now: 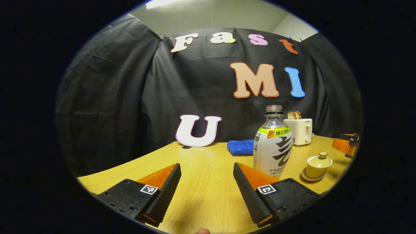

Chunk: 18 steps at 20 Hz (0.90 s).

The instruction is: Open the teacup lid with one hand, grasp the water bottle and pour water into the teacup with the other hand; after pouring, place the water bottle on the coaster and then close the teacup lid.

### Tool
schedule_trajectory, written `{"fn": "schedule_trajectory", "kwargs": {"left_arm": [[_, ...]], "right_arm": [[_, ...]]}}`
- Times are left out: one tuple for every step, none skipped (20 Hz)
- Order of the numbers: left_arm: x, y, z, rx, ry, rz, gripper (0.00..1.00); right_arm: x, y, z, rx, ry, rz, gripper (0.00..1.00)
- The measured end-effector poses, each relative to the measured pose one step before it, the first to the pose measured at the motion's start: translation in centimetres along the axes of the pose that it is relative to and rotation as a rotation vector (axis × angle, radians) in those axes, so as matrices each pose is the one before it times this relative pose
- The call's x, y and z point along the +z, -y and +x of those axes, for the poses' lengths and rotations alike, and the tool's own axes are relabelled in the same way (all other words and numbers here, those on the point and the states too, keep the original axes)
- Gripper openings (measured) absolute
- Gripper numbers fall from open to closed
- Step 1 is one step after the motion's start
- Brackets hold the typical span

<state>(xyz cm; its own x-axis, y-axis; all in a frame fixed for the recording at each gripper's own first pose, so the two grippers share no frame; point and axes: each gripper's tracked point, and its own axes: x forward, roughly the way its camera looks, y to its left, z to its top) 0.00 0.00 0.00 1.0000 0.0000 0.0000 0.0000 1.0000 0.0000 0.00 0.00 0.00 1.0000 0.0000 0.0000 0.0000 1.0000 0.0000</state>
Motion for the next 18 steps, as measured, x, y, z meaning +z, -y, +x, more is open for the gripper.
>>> {"fn": "schedule_trajectory", "kwargs": {"left_arm": [[0.008,0.008,0.005,0.00061,-0.00102,0.00058,0.94],[0.009,-0.031,0.001,-0.00039,0.00201,-0.00018,0.94],[-0.039,0.09,0.022,-0.00313,-0.00128,0.00001,0.94],[-0.087,0.082,0.026,-0.00181,-0.0001,0.00045,0.94],[-0.018,-0.017,0.027,0.00014,0.00034,-0.00043,0.94],[0.086,0.014,-0.001,0.0001,0.00079,-0.0002,0.94],[0.013,-0.016,-0.053,0.00076,0.00037,0.00062,0.94],[-0.05,-0.086,-0.022,0.00261,-0.00147,-0.00088,0.94],[0.038,0.0,-0.001,0.00051,0.00143,0.00046,0.94],[-0.029,0.012,0.034,-0.00037,0.00047,0.00027,0.94],[-0.059,0.001,-0.006,-0.00023,-0.00185,-0.00042,0.94],[0.008,0.06,0.004,-0.00113,0.00043,0.00039,0.94],[0.052,-0.004,-0.046,-0.00018,0.00023,-0.0016,0.94],[-0.066,-0.011,0.052,-0.00022,-0.00138,-0.0008,0.94],[-0.052,0.053,0.021,-0.00014,-0.00048,-0.00053,0.94],[0.009,0.005,-0.013,-0.00052,0.00047,-0.00049,0.95],[0.041,-0.026,-0.049,-0.00017,-0.00013,0.0,0.95],[-0.039,-0.007,-0.007,-0.00012,0.0,0.00022,0.94]], "right_arm": [[-0.017,0.036,0.033,0.0,-0.0003,0.00024,0.95],[0.038,-0.008,0.007,0.00053,0.00054,-0.00045,0.95],[-0.068,-0.172,-0.014,0.00595,-0.00074,0.00077,0.98],[0.036,-0.198,-0.033,0.00793,-0.00021,-0.00016,0.98],[-0.033,0.04,0.008,0.00136,-0.00009,0.00018,0.95],[0.0,0.049,0.041,0.00051,-0.00031,-0.00003,0.98],[-0.02,-0.002,-0.118,0.00104,0.0004,-0.00015,1.0],[-0.066,0.061,-0.088,0.00001,-0.0007,0.00052,0.96],[0.012,-0.142,-0.015,0.00376,-0.00011,0.00002,0.95],[-0.003,-0.042,-0.024,0.00303,-0.00049,0.00004,0.98],[0.028,-0.059,0.016,-0.00008,-0.00017,0.00012,0.98],[0.065,0.046,-0.008,-0.00011,-0.00009,-0.00013,0.98],[-0.026,0.014,-0.07,-0.0006,-0.00019,0.00009,0.98],[0.033,0.052,0.003,-0.00326,0.00043,-0.00035,0.98],[-0.06,-0.019,0.04,-0.00363,-0.00044,0.00008,0.98],[0.06,0.07,0.031,-0.00056,0.00008,-0.00003,0.95],[-0.038,-0.081,-0.029,-0.00039,-0.00072,0.00048,0.95],[-0.034,0.009,0.019,0.00008,-0.00049,-0.00042,0.95]]}}
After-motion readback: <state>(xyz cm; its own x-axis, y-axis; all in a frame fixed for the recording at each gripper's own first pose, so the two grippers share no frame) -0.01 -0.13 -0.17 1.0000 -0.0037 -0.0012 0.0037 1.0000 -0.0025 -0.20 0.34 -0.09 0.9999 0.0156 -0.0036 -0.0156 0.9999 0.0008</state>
